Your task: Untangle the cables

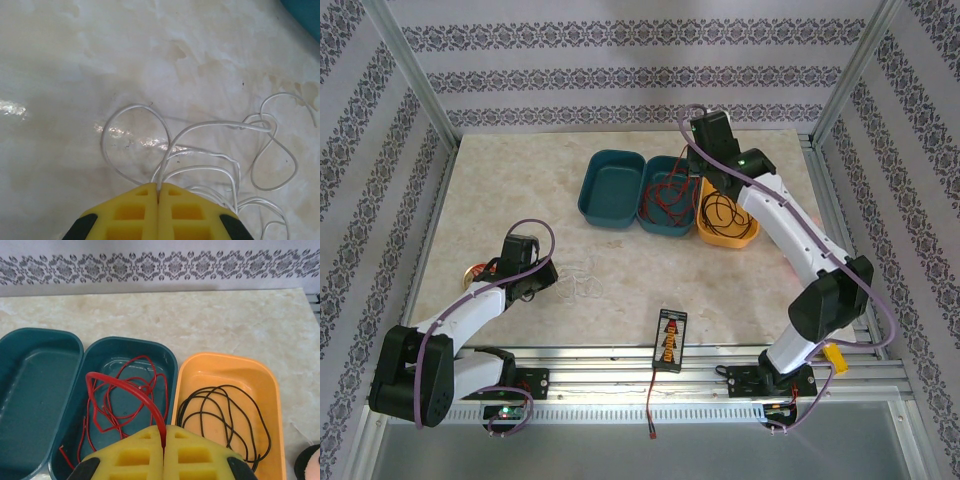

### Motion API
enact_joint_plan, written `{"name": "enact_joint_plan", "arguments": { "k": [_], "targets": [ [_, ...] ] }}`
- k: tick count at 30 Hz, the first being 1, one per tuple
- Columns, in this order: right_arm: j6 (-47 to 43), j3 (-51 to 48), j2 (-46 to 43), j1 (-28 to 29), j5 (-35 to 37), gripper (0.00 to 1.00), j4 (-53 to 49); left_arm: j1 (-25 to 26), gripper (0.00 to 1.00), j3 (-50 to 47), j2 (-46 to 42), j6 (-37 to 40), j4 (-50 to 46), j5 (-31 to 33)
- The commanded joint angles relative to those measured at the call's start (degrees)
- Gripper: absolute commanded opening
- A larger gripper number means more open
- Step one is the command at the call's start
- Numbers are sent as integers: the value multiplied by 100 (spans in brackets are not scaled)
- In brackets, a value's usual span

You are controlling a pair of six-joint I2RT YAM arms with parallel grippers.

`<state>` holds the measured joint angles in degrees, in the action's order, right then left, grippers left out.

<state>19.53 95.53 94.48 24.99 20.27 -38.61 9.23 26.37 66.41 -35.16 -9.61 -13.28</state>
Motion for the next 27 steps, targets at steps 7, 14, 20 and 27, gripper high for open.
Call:
{"name": "enact_joint_plan", "arguments": {
  "k": [7,14,20,27],
  "targets": [
    [199,335,508,-186,-588,0,-374,-95,0,24,-34,-67,108,-62],
    [165,781,1266,-220,-669,0,-574,-84,0,29,-32,-69,117,-94],
    [269,1084,1895,-334,-455,0,-484,-82,0,43,-30,-62,108,-139],
    [338,1367,2514,-371,-118,0,-525,-87,0,70,-25,-53,77,-158]
  ]
}}
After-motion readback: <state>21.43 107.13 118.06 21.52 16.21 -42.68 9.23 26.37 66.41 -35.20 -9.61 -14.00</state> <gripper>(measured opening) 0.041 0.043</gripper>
